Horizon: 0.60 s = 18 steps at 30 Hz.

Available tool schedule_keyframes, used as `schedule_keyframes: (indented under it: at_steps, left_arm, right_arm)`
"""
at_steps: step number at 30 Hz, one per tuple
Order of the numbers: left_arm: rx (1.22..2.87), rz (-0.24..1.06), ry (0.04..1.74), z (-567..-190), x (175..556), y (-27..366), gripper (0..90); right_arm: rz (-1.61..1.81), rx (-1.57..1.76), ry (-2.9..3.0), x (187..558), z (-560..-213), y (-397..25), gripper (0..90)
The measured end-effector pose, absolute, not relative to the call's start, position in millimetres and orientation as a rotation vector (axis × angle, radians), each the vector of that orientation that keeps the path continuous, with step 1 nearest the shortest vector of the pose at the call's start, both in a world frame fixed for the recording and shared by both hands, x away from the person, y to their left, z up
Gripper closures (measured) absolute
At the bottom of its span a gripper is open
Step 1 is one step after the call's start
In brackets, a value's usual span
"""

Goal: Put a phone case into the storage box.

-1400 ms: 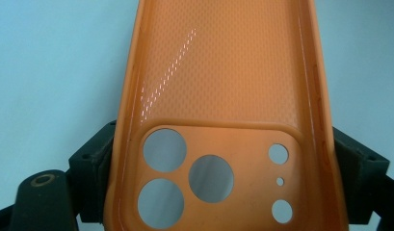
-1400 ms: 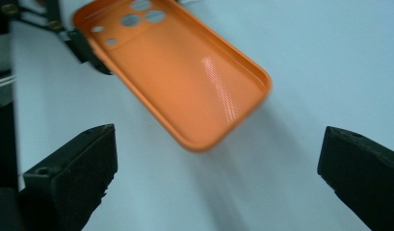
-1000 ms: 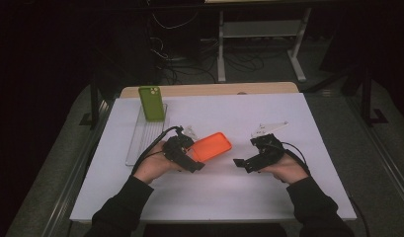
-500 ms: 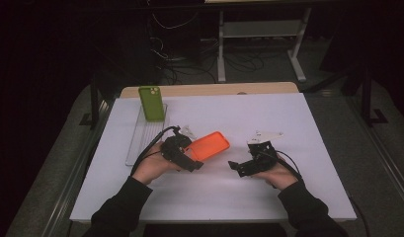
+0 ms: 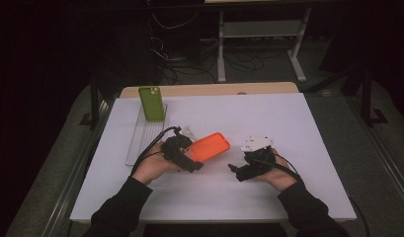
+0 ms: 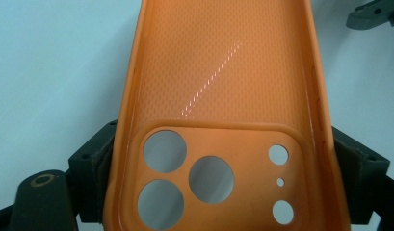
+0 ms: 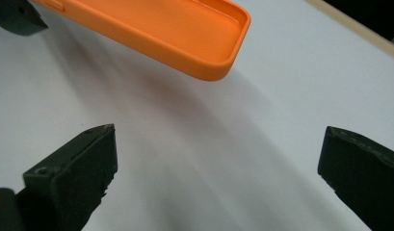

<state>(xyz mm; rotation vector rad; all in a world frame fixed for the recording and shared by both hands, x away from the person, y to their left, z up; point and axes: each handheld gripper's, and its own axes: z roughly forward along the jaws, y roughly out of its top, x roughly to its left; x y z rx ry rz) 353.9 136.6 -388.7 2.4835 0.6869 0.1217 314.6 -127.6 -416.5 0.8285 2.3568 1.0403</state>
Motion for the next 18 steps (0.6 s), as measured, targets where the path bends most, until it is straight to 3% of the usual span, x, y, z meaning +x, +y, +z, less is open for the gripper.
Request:
schedule_keyframes:
  at_steps: [18]
  left_arm:
    - [2.492,0.135,0.663,-389,352,133,15.6]
  right_arm:
    - [0.824,0.512,2.273,302,-419,-116,0.0]
